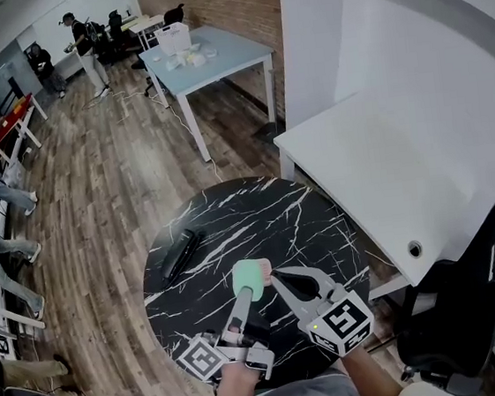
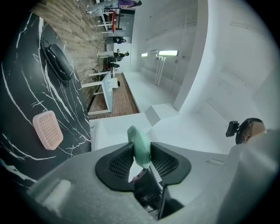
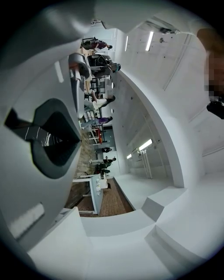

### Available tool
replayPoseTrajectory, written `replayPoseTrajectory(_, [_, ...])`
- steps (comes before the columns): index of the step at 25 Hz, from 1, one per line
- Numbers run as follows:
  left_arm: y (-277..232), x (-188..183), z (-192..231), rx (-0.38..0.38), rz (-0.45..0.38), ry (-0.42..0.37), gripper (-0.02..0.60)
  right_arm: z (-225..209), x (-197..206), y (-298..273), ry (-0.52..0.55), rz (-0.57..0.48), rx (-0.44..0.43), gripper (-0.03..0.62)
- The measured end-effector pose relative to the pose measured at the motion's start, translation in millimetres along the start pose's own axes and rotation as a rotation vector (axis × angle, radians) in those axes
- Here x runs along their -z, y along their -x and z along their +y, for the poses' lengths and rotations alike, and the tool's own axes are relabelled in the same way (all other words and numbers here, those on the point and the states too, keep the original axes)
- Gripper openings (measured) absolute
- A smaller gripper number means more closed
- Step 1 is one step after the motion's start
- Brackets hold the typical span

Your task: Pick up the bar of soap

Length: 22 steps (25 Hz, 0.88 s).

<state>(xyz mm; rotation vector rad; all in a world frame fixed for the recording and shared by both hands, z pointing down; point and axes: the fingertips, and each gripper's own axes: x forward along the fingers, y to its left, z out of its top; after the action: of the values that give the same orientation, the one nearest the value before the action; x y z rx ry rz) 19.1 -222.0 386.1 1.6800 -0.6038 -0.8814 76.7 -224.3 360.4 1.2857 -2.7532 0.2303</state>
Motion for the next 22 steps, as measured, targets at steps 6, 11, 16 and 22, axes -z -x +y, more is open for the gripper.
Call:
replayPoseTrajectory(6, [4, -4, -12, 0.015, -0.014, -0.012, 0.12, 7, -13, 12, 0.011, -0.029, 0.011, 0.0])
replayPoseTrajectory(11, [4, -3, -21, 0.031, -0.013, -0.009, 0.12, 12, -20, 16, 0.034, -0.03, 0.02, 0.0])
replayPoseTrajectory(16, [7, -1, -27, 0.045, -0.009, -0.008, 0.12, 16, -24, 19, 0.06, -0.032, 0.034, 0.0])
replayPoseTrajectory(22, [10, 0, -30, 0.054, -0.008, -0.004, 0.12, 18, -25, 22, 0.061, -0.033, 0.045, 0.0])
